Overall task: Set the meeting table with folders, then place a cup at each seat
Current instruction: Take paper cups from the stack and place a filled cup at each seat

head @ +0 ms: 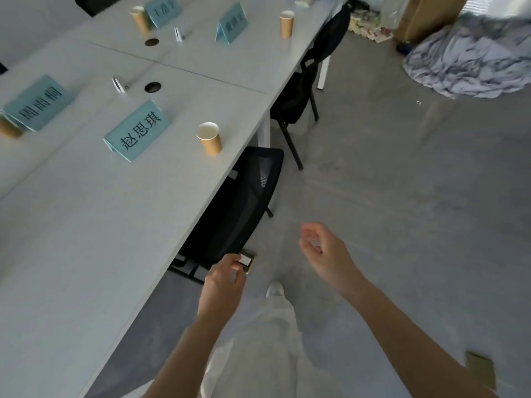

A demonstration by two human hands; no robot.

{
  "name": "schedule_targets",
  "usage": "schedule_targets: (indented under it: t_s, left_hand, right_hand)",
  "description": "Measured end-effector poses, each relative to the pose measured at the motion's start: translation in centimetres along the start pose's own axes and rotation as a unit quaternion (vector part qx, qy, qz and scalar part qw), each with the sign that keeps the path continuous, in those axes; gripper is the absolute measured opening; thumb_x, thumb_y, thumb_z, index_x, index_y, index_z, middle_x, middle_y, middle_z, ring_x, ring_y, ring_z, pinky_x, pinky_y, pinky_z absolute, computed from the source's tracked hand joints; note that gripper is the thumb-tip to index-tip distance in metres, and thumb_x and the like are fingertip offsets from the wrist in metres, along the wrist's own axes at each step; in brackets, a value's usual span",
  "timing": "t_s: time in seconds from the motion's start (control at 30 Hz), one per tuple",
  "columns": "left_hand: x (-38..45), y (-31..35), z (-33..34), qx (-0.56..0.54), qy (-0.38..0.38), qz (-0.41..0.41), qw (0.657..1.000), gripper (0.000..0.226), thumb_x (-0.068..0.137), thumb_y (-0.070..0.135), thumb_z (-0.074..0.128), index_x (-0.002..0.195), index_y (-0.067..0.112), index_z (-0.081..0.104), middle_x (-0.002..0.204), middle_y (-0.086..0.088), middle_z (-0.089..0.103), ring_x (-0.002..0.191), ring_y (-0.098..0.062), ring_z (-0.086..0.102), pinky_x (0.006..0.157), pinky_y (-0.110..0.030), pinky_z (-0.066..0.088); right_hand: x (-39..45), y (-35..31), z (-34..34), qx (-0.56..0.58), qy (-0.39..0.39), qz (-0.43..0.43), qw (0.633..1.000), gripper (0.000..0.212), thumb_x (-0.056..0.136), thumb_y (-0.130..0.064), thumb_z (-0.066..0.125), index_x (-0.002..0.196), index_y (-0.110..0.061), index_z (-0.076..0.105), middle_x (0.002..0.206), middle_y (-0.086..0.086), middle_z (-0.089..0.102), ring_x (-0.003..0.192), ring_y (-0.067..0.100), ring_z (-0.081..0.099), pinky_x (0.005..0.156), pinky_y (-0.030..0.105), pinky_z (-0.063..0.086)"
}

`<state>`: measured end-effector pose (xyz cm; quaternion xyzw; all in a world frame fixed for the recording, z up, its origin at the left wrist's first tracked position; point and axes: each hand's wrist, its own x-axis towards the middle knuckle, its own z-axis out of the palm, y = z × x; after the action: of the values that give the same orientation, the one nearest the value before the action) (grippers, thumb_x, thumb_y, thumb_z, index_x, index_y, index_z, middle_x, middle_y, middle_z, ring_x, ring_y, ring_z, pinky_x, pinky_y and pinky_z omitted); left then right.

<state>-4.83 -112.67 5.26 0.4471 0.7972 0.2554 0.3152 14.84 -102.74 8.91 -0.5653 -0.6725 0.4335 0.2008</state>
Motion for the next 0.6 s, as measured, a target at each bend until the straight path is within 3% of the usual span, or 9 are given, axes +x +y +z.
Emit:
schedule_targets:
  t_s: [0.13, 0.23, 0.4, 0.6]
  left_hand:
    - [7.4, 1.9, -1.5, -0.017, 0.034, -0.029, 0.999, 0.026, 0.092, 0.010, 0.056, 0.117, 0.011, 0.061, 0.094, 0.004, 0.063, 0.096, -0.019, 0.061, 0.085, -0.027, 0.046]
    - [12.2, 3.1, -2.4, -0.013, 0.057, -0.035, 0.998, 0.031, 0.093, 0.016, 0.054, 0.124, 0.017, 0.056, 0.111, 0.003, 0.064, 0.107, -0.017, 0.058, 0.090, -0.028, 0.045]
    - [18.6, 4.5, -2.8, -0.008, 0.089, -0.082, 0.993, 0.036, 0.095, 0.022, 0.053, 0.130, 0.021, 0.046, 0.131, 0.000, 0.056, 0.114, -0.017, 0.053, 0.083, -0.026, 0.038]
    - [23.6, 5.7, -1.1, -0.009, 0.126, -0.159, 0.979, 0.041, 0.095, 0.021, 0.052, 0.135, 0.018, 0.044, 0.138, 0.000, 0.052, 0.128, -0.020, 0.046, 0.094, -0.031, 0.041]
  right_hand:
    - [8.2, -2.7, 0.0, -0.039, -0.049, -0.034, 0.997, 0.037, 0.094, -0.023, 0.055, 0.130, -0.014, 0.049, 0.125, -0.001, 0.058, 0.119, 0.012, 0.054, 0.097, 0.023, 0.042]
    - [13.7, -4.8, 0.2, -0.067, -0.074, -0.071, 0.992, 0.045, 0.092, -0.025, 0.058, 0.134, -0.016, 0.043, 0.129, -0.001, 0.055, 0.121, 0.013, 0.052, 0.095, 0.022, 0.039]
    - [22.0, -8.0, 0.8, -0.092, -0.136, -0.114, 0.980, 0.058, 0.091, -0.027, 0.060, 0.141, -0.015, 0.033, 0.136, 0.001, 0.046, 0.126, 0.016, 0.046, 0.101, 0.027, 0.040]
    - [30.4, -9.4, 1.8, -0.122, -0.234, -0.163, 0.951, 0.064, 0.090, -0.029, 0.061, 0.144, -0.016, 0.029, 0.138, 0.001, 0.042, 0.127, 0.014, 0.043, 0.103, 0.024, 0.035]
